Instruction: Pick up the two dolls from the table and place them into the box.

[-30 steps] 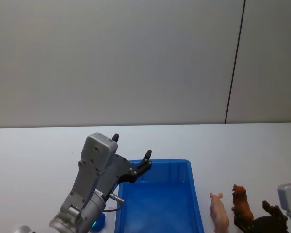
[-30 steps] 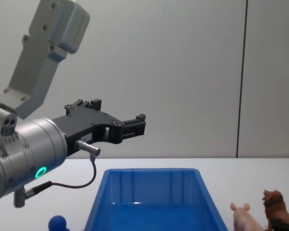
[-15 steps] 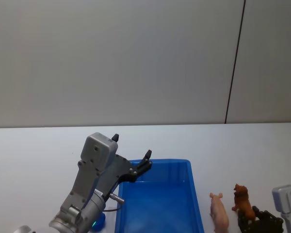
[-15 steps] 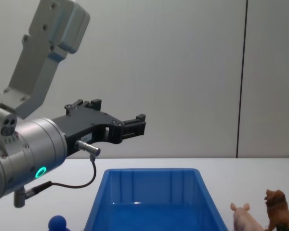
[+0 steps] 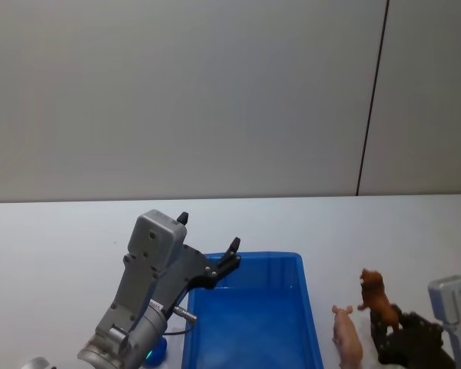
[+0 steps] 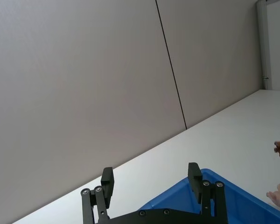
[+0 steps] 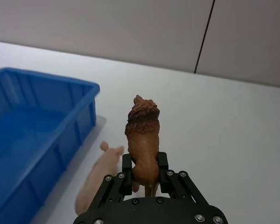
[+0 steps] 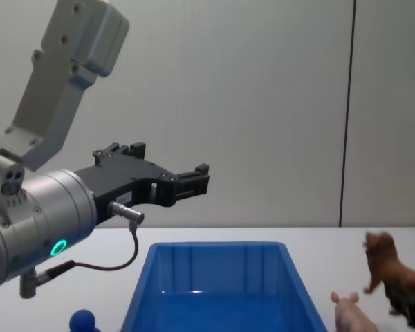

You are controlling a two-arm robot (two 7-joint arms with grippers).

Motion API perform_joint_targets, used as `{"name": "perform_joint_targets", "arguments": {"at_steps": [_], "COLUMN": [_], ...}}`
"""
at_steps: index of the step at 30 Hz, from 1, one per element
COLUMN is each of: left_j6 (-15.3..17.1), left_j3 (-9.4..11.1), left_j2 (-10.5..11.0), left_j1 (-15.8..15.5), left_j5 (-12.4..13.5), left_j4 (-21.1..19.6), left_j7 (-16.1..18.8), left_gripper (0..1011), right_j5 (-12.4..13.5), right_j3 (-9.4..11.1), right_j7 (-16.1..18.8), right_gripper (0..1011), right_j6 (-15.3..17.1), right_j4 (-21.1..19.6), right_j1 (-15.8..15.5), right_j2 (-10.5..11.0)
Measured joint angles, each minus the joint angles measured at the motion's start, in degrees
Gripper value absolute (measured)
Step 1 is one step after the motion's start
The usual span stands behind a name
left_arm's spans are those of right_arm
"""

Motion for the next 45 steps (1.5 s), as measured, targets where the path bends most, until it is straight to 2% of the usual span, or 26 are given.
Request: {"name": "perform_joint_targets", "arguments": {"at_steps": [6, 17, 25, 31, 35, 36, 37, 39, 42, 45], "left_j6": [0.0, 0.0, 0.0, 0.0, 0.0, 0.0, 0.0, 0.0, 0.0, 0.0], "left_j3": [0.0, 0.0, 0.0, 0.0, 0.0, 0.0, 0.0, 0.0, 0.0, 0.0], "left_j2": [0.0, 0.0, 0.0, 0.0, 0.0, 0.0, 0.0, 0.0, 0.0, 0.0], "left_j1": [0.0, 0.0, 0.0, 0.0, 0.0, 0.0, 0.0, 0.0, 0.0, 0.0], "left_j5": [0.0, 0.0, 0.0, 0.0, 0.0, 0.0, 0.0, 0.0, 0.0, 0.0], "left_j4": [0.0, 0.0, 0.0, 0.0, 0.0, 0.0, 0.0, 0.0, 0.0, 0.0], "left_j7": [0.0, 0.0, 0.0, 0.0, 0.0, 0.0, 0.0, 0.0, 0.0, 0.0], "left_gripper": [1001, 1001, 1001, 1001, 1001, 1001, 1001, 1001, 1002, 1001], "right_j5": [-1.3, -3.2, -4.6, -6.0, -7.0, -7.0, -7.3, -7.5, -7.7, -7.9], "right_j3": [-0.2, -1.3, -2.8, -4.0, -4.6, -4.6, -4.8, -4.9, -5.0, -5.1], "right_j7": [2.0, 8.1, 13.9, 17.5, 19.3, 19.3, 19.6, 19.9, 19.9, 19.7], "right_gripper": [299, 299, 299, 306, 428, 428, 488, 575, 628, 735], "right_j6": [-0.8, -0.6, 1.0, 2.4, 3.1, 3.1, 3.3, 3.5, 3.7, 4.0], "right_j4": [-3.2, -4.7, -2.2, 1.8, 4.3, 4.3, 5.1, 5.9, 6.5, 7.1], "right_j1": [0.5, 3.5, 7.2, 10.6, 12.5, 12.5, 13.1, 13.7, 14.1, 14.5], "right_j2": [-0.1, -1.9, -4.4, -6.8, -8.1, -8.1, -8.5, -8.9, -9.1, -9.4]}}
